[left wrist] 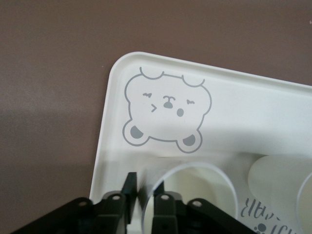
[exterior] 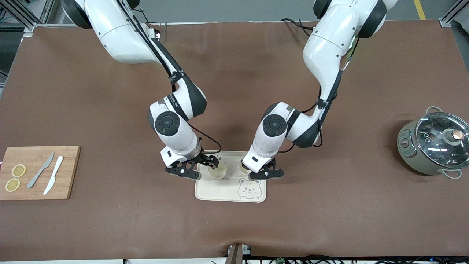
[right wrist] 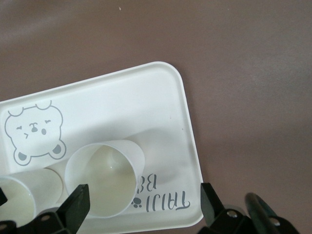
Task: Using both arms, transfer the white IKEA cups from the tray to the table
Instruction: 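Lower both grippers onto the two white cups and close them, then lift the cup with the left gripper and carry it toward the pot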
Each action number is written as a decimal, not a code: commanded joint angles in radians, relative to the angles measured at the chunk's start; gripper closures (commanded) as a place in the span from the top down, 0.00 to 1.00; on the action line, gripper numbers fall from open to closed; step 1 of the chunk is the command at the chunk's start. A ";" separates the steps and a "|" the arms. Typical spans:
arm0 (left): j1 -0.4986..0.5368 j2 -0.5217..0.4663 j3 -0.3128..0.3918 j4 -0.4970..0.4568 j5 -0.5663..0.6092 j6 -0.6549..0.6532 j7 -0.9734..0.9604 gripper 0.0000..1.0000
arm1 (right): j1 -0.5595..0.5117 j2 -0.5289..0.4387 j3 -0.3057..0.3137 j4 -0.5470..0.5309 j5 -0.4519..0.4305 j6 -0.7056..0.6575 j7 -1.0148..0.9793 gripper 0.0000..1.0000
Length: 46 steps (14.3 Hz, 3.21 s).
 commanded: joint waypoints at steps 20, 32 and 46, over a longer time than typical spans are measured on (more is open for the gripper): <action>0.245 -0.896 0.011 -1.081 0.017 0.216 0.369 0.00 | 0.036 0.116 -0.015 0.019 -0.060 0.124 0.038 1.00; 0.457 -0.992 0.008 -1.426 0.017 0.545 0.635 0.00 | 0.036 0.124 -0.012 0.025 -0.054 0.138 0.037 0.00; 0.509 -0.804 0.008 -1.367 0.007 0.672 0.672 0.00 | 0.004 0.076 -0.009 0.031 -0.040 0.084 0.026 0.00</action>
